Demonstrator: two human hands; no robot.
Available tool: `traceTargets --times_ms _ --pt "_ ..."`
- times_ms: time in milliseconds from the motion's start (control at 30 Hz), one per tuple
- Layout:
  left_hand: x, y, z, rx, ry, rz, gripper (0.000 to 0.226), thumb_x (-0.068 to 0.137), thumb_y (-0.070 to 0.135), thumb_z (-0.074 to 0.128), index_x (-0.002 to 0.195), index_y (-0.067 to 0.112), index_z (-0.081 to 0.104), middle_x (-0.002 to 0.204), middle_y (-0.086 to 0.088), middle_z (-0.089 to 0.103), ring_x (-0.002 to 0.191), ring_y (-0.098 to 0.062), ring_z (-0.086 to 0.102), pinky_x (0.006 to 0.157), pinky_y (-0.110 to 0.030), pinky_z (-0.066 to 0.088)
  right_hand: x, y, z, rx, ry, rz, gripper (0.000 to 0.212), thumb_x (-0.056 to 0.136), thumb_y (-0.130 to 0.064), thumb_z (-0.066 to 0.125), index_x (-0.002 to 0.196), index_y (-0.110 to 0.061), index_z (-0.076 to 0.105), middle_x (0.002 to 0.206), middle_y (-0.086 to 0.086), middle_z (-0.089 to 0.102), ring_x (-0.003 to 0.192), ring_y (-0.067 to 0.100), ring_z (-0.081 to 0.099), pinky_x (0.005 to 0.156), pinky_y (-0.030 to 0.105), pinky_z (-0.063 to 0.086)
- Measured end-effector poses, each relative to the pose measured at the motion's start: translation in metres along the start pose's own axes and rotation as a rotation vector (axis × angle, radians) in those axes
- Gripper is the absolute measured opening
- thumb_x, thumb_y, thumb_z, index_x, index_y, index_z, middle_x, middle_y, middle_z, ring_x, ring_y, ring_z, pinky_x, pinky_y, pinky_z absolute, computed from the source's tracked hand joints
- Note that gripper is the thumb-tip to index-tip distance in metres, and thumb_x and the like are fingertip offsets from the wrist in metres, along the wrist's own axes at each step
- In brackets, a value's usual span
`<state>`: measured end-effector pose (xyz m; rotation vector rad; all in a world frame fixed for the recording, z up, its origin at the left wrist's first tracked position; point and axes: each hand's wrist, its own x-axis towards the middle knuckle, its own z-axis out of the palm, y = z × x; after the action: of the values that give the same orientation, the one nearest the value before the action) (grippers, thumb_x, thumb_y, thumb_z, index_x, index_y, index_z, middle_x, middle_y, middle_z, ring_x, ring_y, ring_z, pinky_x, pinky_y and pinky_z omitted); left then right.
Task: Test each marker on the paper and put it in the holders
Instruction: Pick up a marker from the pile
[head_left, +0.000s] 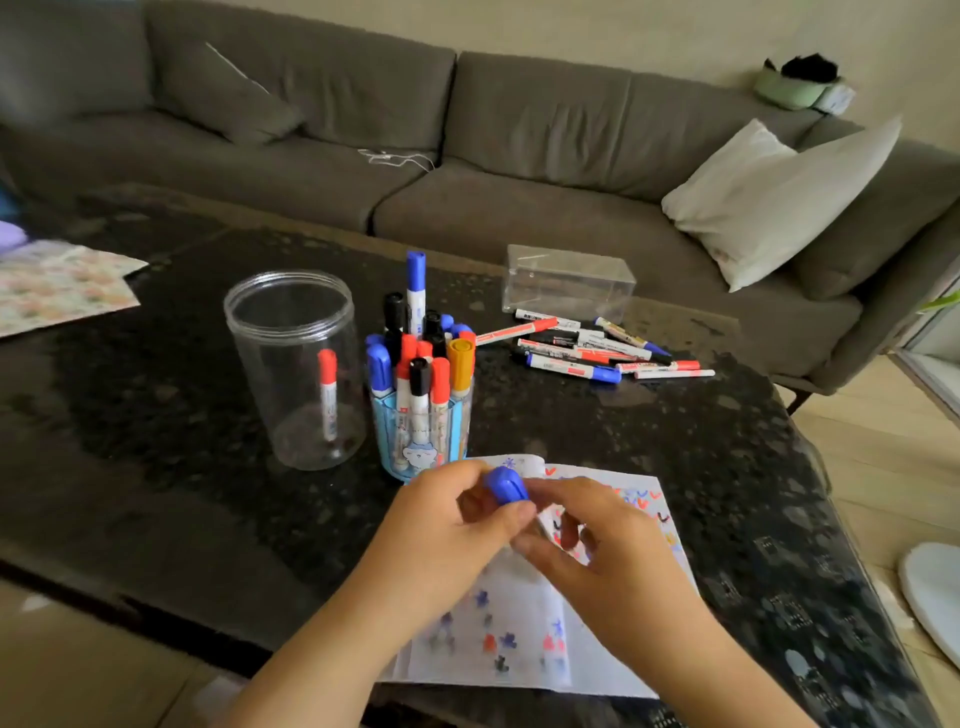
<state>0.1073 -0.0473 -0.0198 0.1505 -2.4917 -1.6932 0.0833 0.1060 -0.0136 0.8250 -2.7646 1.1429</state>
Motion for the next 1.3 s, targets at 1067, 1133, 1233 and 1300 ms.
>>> traceTargets --times_ms 1067,1133,1233,1300 --pt "0.023 -0.031 -0.147 0.603 0.445 0.169 0.033 0.091 0.014 0.053 0.123 0.019 0.053 0.119 0.006 0.053 0.099 -0.008 0.057 0.08 -0.019 0.047 0.174 -0.119 0.077 -0.176 -0.091 -0.211 0.03 0.1 -0.024 0.043 0.119 -0.014 0.064 0.112 0.001 0.042 0.11 0.021 0.042 0.096 0.023 0.032" --pt "0.021 -0.03 -0.138 0.591 0.451 0.202 0.026 0.088 0.011 0.055 0.114 0.017 0.059 0.105 0.004 0.06 0.083 -0.009 0.058 0.071 -0.018 0.046 0.168 -0.119 0.068 -0.106 -0.039 -0.244 0.03 0.098 -0.023 0.048 0.124 -0.014 0.061 0.108 -0.005 0.04 0.101 0.012 0.047 0.092 0.018 0.039" --pt "0.019 -0.022 -0.121 0.584 0.434 0.28 0.018 0.085 0.013 0.059 0.102 0.016 0.064 0.088 0.005 0.063 0.069 -0.006 0.056 0.061 -0.012 0.043 0.153 -0.11 0.049 -0.053 0.034 -0.268 0.027 0.096 -0.02 0.052 0.12 -0.015 0.063 0.103 -0.008 0.043 0.084 0.002 0.045 0.074 0.0 0.033" --pt "0.019 -0.015 -0.106 0.554 0.398 0.305 0.017 0.087 0.016 0.058 0.103 0.018 0.064 0.087 0.007 0.064 0.071 -0.006 0.058 0.064 -0.017 0.049 0.141 -0.095 0.032 -0.066 0.067 -0.227 0.023 0.095 -0.02 0.052 0.114 -0.016 0.065 0.099 -0.008 0.048 0.084 0.003 0.045 0.07 0.0 0.032"
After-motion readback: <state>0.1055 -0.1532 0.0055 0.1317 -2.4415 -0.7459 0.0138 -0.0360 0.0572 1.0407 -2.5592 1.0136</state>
